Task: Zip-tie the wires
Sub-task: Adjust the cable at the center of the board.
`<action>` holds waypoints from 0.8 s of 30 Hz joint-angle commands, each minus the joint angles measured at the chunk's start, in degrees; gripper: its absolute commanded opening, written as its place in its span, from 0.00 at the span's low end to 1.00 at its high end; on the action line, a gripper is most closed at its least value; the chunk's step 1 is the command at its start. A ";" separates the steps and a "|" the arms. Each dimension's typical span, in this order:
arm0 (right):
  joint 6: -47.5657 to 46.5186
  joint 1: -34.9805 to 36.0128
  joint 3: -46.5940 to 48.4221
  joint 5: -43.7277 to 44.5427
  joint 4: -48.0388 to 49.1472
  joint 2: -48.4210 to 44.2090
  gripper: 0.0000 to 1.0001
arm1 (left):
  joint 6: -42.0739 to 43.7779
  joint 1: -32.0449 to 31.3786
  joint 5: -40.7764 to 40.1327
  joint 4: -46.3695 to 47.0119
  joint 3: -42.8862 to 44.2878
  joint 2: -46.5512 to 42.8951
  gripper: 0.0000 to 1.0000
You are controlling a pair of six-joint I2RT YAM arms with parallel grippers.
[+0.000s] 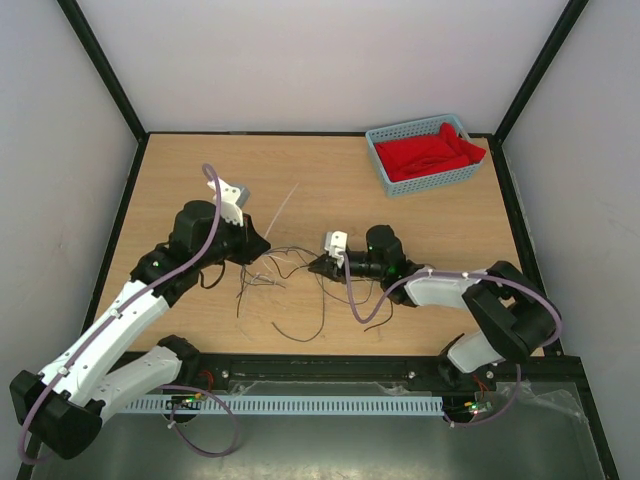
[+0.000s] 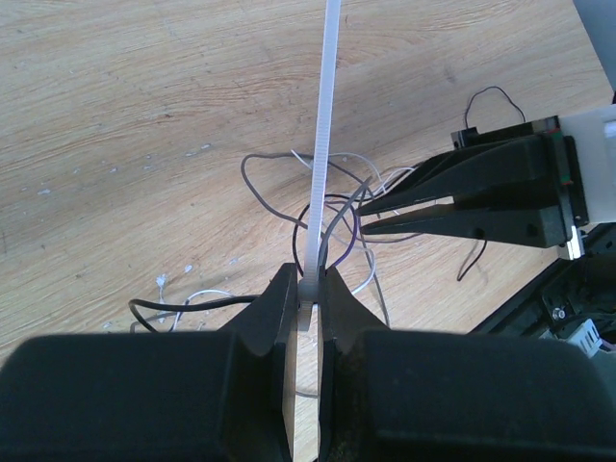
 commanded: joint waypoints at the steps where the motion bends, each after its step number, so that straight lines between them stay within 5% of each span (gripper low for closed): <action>1: 1.26 0.47 1.42 -1.02 4.41 2.81 0.30 | -0.65 0.28 1.13 1.29 1.05 -0.46 0.00; 6: 2.51 0.69 2.78 0.39 7.82 5.82 0.41 | -1.23 0.30 2.14 1.28 1.14 -0.52 0.00; 14: 5.32 2.35 5.25 2.30 12.32 10.52 0.41 | -1.75 0.28 2.46 1.36 1.14 -0.56 0.00; 24: 1.22 2.31 0.64 5.20 1.29 0.37 0.00 | -0.86 1.89 0.55 -0.46 2.04 -0.60 0.00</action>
